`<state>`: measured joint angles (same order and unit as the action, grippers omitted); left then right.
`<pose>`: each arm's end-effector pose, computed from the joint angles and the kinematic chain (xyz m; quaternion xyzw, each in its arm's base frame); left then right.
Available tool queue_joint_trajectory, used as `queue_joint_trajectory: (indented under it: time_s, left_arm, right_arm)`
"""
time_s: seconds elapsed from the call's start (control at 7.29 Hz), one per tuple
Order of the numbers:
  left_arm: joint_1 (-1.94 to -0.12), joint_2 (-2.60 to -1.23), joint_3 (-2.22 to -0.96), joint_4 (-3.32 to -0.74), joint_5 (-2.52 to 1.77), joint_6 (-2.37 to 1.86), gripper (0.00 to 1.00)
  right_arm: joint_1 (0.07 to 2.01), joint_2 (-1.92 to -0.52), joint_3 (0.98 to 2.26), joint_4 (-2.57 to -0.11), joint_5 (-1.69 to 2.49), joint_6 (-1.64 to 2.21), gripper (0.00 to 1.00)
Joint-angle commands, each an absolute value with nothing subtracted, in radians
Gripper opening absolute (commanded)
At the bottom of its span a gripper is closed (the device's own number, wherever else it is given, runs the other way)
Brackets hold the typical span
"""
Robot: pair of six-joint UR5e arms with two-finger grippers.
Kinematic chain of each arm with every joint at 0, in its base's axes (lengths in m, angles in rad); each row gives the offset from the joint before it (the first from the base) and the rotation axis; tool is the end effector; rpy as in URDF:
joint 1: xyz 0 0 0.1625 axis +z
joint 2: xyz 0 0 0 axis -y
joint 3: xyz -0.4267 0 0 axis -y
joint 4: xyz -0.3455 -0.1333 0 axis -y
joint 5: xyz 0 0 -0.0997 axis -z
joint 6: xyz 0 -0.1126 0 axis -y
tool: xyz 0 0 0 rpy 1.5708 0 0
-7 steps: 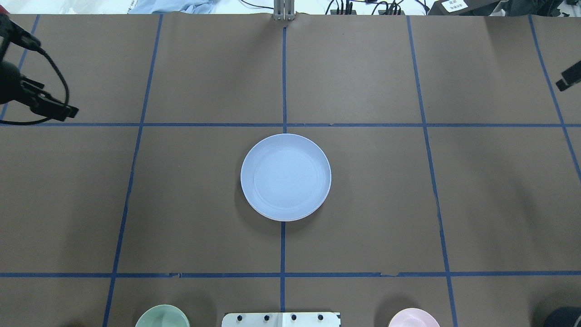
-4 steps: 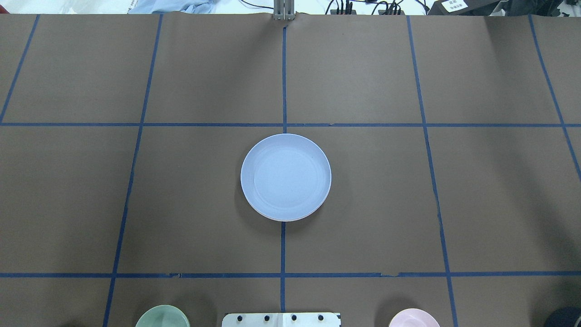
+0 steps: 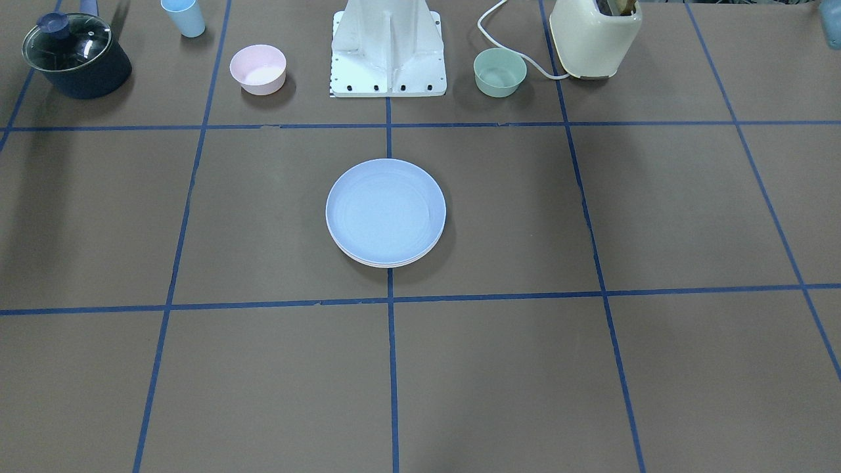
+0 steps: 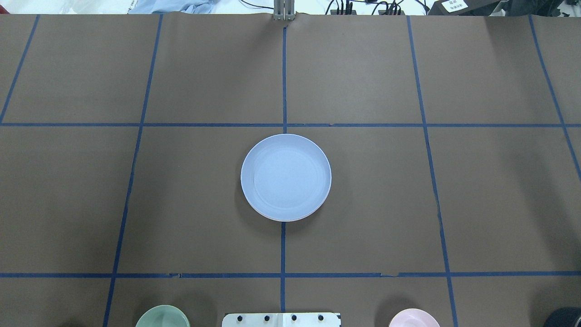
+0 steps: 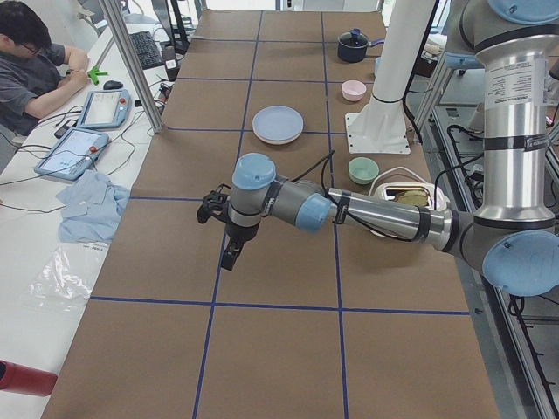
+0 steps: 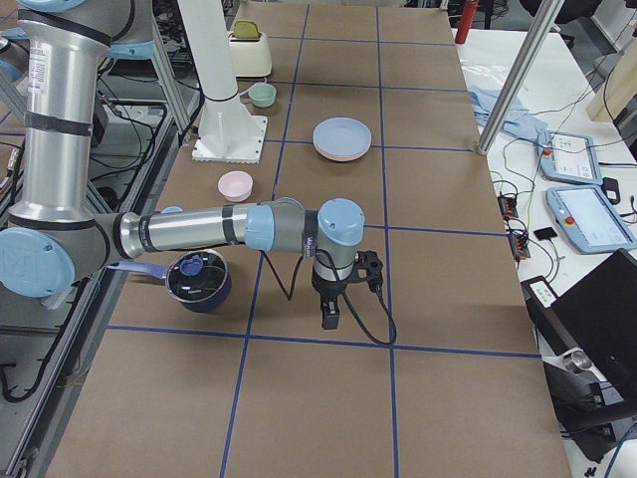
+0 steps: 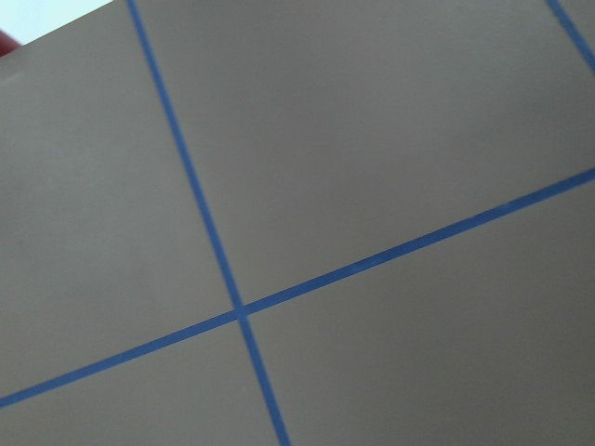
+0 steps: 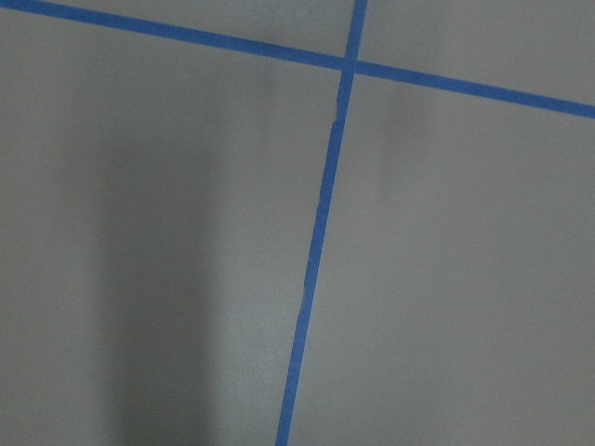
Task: Stack three plates with pink and blue
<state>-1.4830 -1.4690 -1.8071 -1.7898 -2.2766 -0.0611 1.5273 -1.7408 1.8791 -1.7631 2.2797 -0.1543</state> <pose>-0.0230 -0.4259 0.5865 0.1392 0.3516 0.0731 0.9229 0.0441 -0.3672 0.6261 -0.0061 -0.3478 -0.0832 0.9338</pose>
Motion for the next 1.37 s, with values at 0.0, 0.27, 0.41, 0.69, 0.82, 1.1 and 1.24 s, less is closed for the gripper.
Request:
queue_joint_trajectory:
  time_s: [0.0, 0.27, 0.41, 0.69, 0.82, 1.1, 1.24]
  left_arm:
    - [-1.511, -1.465, -1.712, -1.787, -2.413, -0.061, 1.00]
    - [-1.509, -1.463, -1.688, -1.782, -2.405, -0.069, 1.00]
    - [-1.508, -1.425, -1.690, -1.789, -2.402, -0.069, 1.00]
    - [-1.517, -1.413, -1.703, -1.786, -2.265, -0.060, 1.00]
    - [-1.544, -1.387, -1.721, -1.784, -2.264, -0.029, 1.00]
    - [-1.568, -1.368, -1.735, -1.787, -2.281, -0.018, 1.00]
    - [-1.566, -1.374, -1.733, -1.796, -2.276, -0.017, 1.00]
  right_arm:
    - [1.536, -1.764, 1.858, -1.724, 2.295, -0.153, 1.00]
    - [1.536, -1.760, 1.859, -1.723, 2.296, -0.153, 1.00]
    - [1.536, -1.759, 1.861, -1.723, 2.296, -0.153, 1.00]
    - [1.534, -1.758, 1.862, -1.723, 2.296, -0.153, 1.00]
    - [1.534, -1.758, 1.859, -1.723, 2.296, -0.153, 1.00]
    - [1.534, -1.758, 1.861, -1.723, 2.296, -0.153, 1.00]
    - [1.535, -1.758, 1.861, -1.723, 2.296, -0.153, 1.00]
